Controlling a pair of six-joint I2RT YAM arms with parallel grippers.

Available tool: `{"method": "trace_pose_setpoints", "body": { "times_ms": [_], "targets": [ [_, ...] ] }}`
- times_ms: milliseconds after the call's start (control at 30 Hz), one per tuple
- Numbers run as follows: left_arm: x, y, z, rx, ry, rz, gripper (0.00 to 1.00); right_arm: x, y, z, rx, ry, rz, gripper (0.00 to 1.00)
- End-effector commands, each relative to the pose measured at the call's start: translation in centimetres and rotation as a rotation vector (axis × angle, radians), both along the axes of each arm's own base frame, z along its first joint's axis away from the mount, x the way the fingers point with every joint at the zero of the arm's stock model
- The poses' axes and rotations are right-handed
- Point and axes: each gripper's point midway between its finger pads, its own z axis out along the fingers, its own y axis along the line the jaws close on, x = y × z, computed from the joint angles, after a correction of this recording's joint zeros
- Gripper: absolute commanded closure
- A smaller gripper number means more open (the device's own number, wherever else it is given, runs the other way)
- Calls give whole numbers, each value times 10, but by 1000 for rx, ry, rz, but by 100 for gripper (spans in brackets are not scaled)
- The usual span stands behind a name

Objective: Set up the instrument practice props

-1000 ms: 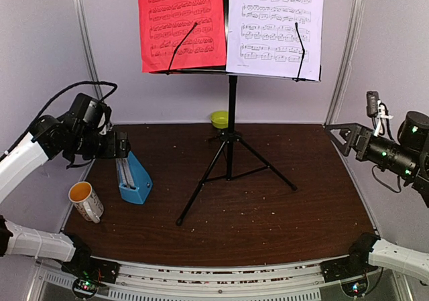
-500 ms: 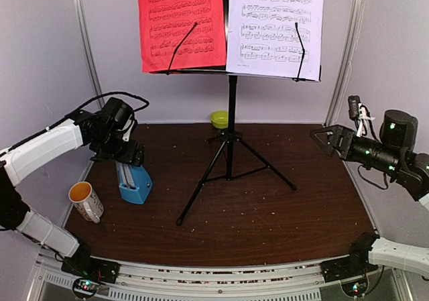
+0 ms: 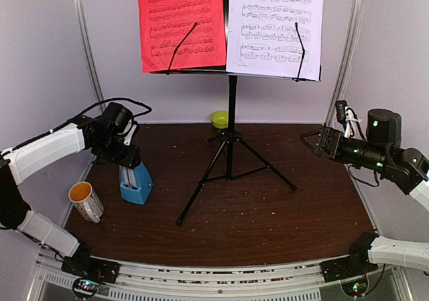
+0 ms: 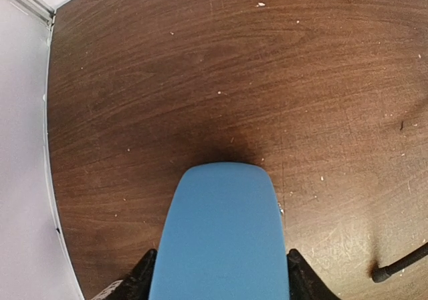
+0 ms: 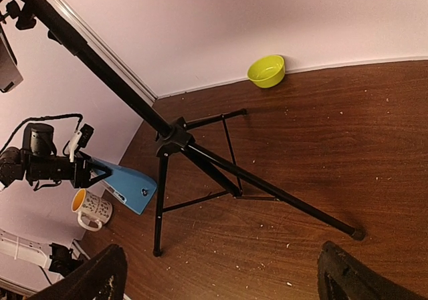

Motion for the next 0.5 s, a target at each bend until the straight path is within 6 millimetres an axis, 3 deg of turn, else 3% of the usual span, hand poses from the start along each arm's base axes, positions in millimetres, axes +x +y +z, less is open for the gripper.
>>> {"method": "trace_pose_setpoints", "body": {
  "times_ms": [0, 100, 300, 467],
  "targets": [
    [-4, -6, 14, -35, -32, -33, 58, -2, 3, 7, 9, -34, 33, 0],
    [-6, -11, 34, -79, -67, -52, 68, -4, 6, 9, -3, -47, 56, 0],
    [-21, -28, 76, -166, -117, -112, 76, -7, 18, 8, -6, -42, 131, 0],
    [-51, -62, 127, -230, -187, -267, 79, -9, 22, 5, -5, -30, 161, 0]
  ]
}}
